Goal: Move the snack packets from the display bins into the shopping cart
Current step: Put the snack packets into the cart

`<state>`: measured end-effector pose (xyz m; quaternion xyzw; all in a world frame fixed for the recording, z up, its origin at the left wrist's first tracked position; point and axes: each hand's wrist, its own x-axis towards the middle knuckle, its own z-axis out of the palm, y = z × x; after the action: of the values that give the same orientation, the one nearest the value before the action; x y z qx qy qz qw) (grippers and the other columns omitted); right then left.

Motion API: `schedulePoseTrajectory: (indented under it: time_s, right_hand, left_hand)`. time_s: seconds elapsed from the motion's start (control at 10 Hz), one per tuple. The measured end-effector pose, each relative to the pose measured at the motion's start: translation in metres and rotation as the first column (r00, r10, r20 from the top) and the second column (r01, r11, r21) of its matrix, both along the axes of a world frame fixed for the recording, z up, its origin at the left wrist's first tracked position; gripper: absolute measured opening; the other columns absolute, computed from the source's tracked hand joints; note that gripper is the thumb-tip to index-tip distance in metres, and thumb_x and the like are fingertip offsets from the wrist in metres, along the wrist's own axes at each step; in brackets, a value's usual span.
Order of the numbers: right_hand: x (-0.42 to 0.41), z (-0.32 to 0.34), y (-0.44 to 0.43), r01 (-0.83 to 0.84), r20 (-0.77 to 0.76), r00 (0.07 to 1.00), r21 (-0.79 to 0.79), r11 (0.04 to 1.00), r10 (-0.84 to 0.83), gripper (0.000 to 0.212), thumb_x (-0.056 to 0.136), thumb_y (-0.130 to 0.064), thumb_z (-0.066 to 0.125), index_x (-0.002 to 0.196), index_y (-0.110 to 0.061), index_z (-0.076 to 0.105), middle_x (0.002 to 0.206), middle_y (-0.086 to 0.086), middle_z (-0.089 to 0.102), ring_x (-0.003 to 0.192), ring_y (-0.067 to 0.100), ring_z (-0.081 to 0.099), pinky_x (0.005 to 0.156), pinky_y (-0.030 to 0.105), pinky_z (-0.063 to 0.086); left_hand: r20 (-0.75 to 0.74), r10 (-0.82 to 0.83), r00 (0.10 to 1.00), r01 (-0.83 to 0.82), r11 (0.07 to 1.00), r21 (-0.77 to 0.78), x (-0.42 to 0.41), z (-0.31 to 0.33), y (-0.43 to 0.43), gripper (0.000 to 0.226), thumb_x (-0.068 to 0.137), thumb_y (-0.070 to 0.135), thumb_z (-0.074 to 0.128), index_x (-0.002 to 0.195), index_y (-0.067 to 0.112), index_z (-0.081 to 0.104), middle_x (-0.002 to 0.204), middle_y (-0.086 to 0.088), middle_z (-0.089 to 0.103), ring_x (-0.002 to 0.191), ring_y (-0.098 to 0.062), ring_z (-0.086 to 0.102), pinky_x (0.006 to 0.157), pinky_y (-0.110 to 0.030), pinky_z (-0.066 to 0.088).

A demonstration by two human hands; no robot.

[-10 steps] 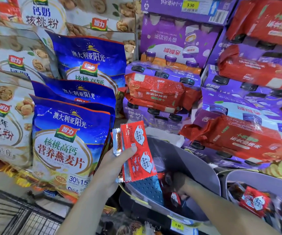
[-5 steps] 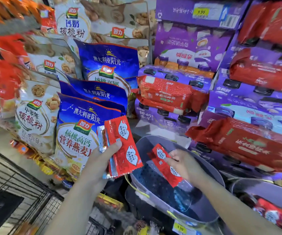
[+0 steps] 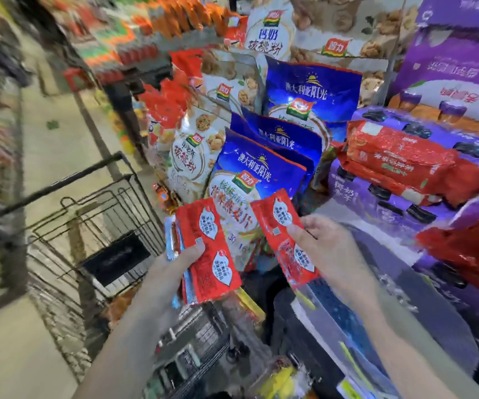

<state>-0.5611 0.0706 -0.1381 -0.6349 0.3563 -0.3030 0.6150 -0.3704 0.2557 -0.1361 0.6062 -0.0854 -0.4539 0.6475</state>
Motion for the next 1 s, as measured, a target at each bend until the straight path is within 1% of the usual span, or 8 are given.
schedulePoseTrajectory:
  time_s: [0.1, 0.2, 0.3, 0.4, 0.5, 0.6, 0.8, 1.0]
  right_hand:
    - [0.032, 0.001, 0.023, -0.067, 0.001, 0.998, 0.004, 0.998, 0.067, 0.015, 0.094, -0.020, 0.074, 0.102, -0.007, 0.070, 0.099, 0.011, 0.078, 0.095, 0.027, 0.074, 0.090, 0.044, 0.057]
    - [0.065, -0.001, 0.048, -0.124, -0.006, 0.992, -0.020, 0.992, 0.124, 0.014, 0.094, -0.016, 0.075, 0.101, -0.005, 0.070, 0.097, 0.009, 0.078, 0.094, 0.023, 0.074, 0.087, 0.040, 0.058]
    - [0.099, -0.006, 0.078, -0.201, -0.028, 0.979, -0.062, 0.978, 0.200, 0.009, 0.094, -0.017, 0.074, 0.086, -0.020, 0.071, 0.078, -0.017, 0.075, 0.072, -0.005, 0.067, 0.069, 0.010, 0.047]
    - [0.134, -0.009, 0.115, -0.261, -0.061, 0.965, -0.070, 0.963, 0.257, 0.015, 0.094, -0.024, 0.075, 0.082, -0.031, 0.073, 0.075, -0.019, 0.074, 0.071, -0.007, 0.067, 0.068, 0.009, 0.048]
    - [0.165, -0.019, 0.152, -0.312, -0.091, 0.947, -0.040, 0.949, 0.308, 0.008, 0.093, -0.033, 0.075, 0.088, -0.027, 0.072, 0.089, -0.003, 0.079, 0.088, 0.015, 0.075, 0.087, 0.037, 0.057]
    - [0.193, -0.035, 0.183, -0.372, -0.150, 0.919, -0.017, 0.928, 0.366, 0.011, 0.094, -0.037, 0.074, 0.088, -0.029, 0.072, 0.094, 0.001, 0.078, 0.092, 0.021, 0.074, 0.090, 0.045, 0.057]
    - [0.235, -0.082, 0.218, -0.374, -0.252, 0.892, 0.061, 0.926, 0.377, 0.013, 0.095, -0.034, 0.073, 0.092, -0.022, 0.069, 0.090, -0.001, 0.077, 0.088, 0.014, 0.072, 0.083, 0.034, 0.055]
    - [0.269, -0.138, 0.210, -0.371, -0.300, 0.869, 0.130, 0.919, 0.394, 0.012, 0.095, -0.031, 0.074, 0.092, -0.021, 0.069, 0.091, 0.004, 0.078, 0.091, 0.021, 0.073, 0.085, 0.042, 0.057]
  left_hand:
    - [0.043, 0.106, 0.993, -0.107, 0.994, 0.027, 0.020, -0.004, 0.039, 0.050, 0.083, 0.032, 0.076, 0.127, 0.011, 0.070, 0.120, -0.020, 0.077, 0.105, -0.039, 0.077, 0.080, -0.049, 0.067]
    - [0.090, 0.166, 0.982, -0.175, 0.980, 0.095, 0.051, -0.019, 0.084, 0.051, 0.099, 0.031, 0.070, 0.139, 0.000, 0.061, 0.138, -0.028, 0.066, 0.128, -0.046, 0.063, 0.111, -0.061, 0.049]
    - [0.148, 0.238, 0.960, -0.254, 0.962, 0.101, 0.080, -0.032, 0.134, 0.055, 0.098, 0.034, 0.071, 0.140, 0.000, 0.060, 0.137, -0.028, 0.065, 0.129, -0.047, 0.062, 0.114, -0.062, 0.046]
    - [0.081, 0.305, 0.949, -0.311, 0.947, 0.078, 0.104, -0.037, 0.185, 0.053, 0.097, 0.033, 0.073, 0.140, 0.003, 0.061, 0.135, -0.026, 0.067, 0.127, -0.047, 0.064, 0.112, -0.062, 0.048]
    - [0.034, 0.377, 0.926, -0.378, 0.925, 0.044, 0.122, -0.045, 0.217, 0.047, 0.085, 0.034, 0.079, 0.127, 0.013, 0.071, 0.121, -0.018, 0.077, 0.108, -0.039, 0.076, 0.084, -0.050, 0.065]
    - [-0.030, 0.434, 0.900, -0.434, 0.901, -0.002, 0.144, -0.063, 0.255, 0.045, 0.079, 0.032, 0.085, 0.120, 0.018, 0.074, 0.115, -0.014, 0.080, 0.095, -0.031, 0.080, 0.066, -0.039, 0.066]
    - [-0.113, 0.417, 0.902, -0.413, 0.909, 0.062, 0.170, -0.105, 0.277, 0.060, 0.073, 0.037, 0.088, 0.128, 0.019, 0.071, 0.117, -0.014, 0.079, 0.100, -0.034, 0.079, 0.069, -0.041, 0.066]
    - [-0.183, 0.429, 0.885, -0.404, 0.901, 0.157, 0.182, -0.156, 0.247, 0.061, 0.069, 0.037, 0.089, 0.126, 0.019, 0.072, 0.115, -0.012, 0.080, 0.102, -0.032, 0.079, 0.075, -0.041, 0.067]
